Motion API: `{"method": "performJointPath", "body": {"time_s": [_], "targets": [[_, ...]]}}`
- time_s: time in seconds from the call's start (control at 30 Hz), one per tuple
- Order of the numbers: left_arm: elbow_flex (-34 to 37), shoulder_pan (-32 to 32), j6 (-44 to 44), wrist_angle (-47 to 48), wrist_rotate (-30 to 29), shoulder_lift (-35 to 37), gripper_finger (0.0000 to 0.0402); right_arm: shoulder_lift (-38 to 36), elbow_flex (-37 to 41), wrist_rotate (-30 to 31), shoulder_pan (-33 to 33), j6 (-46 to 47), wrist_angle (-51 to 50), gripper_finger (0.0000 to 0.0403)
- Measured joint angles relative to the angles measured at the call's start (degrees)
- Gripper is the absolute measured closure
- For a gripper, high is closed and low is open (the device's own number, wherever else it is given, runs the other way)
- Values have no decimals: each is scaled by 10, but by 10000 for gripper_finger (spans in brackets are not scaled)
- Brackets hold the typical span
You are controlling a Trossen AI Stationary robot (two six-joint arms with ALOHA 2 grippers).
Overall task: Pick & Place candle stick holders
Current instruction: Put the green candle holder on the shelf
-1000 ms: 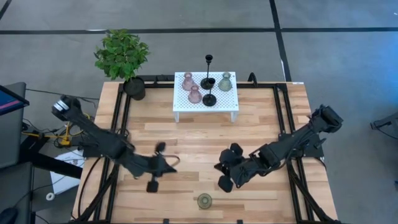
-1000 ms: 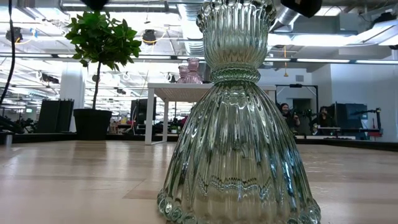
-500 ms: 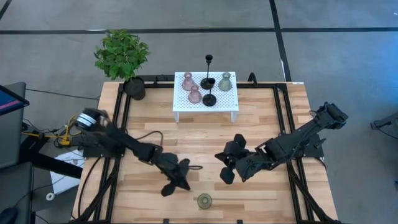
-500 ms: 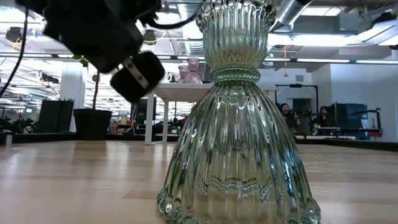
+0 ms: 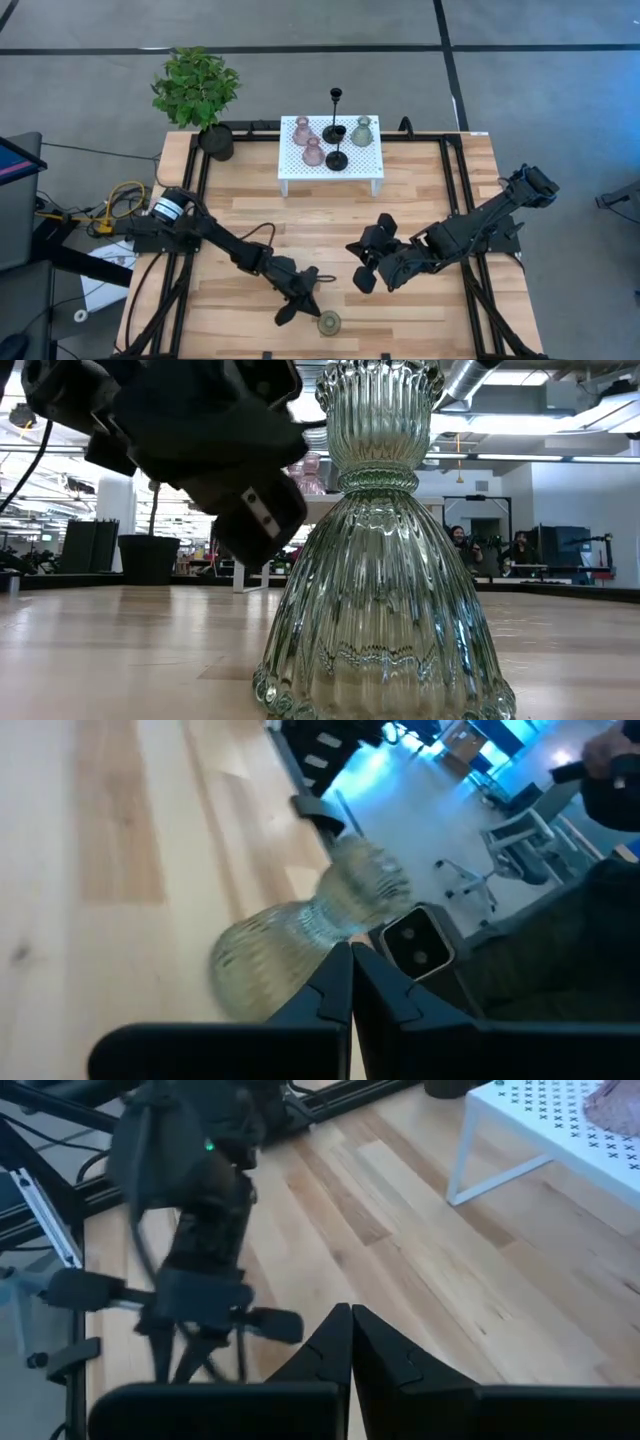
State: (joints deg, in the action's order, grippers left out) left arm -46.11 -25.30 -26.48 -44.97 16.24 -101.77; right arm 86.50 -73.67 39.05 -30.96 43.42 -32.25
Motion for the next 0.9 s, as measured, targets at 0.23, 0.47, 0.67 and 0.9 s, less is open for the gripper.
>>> {"method": "performJointPath", "body": {"time_s": [0.23, 0.47, 0.67, 0.9], "targets": [[-11, -24, 5, 13, -18, -16, 401, 0, 0, 0, 1, 1, -3, 403], [-15, -38, 5, 16, -42, -16, 401, 0, 0, 0, 9, 1, -4, 403], [-16, -53, 1, 16, -62, -16, 401, 0, 0, 0, 24, -3, -4, 403], [-21, -72, -4, 19, -128, -16, 401, 0, 0, 3, 39, -5, -5, 403]]}}
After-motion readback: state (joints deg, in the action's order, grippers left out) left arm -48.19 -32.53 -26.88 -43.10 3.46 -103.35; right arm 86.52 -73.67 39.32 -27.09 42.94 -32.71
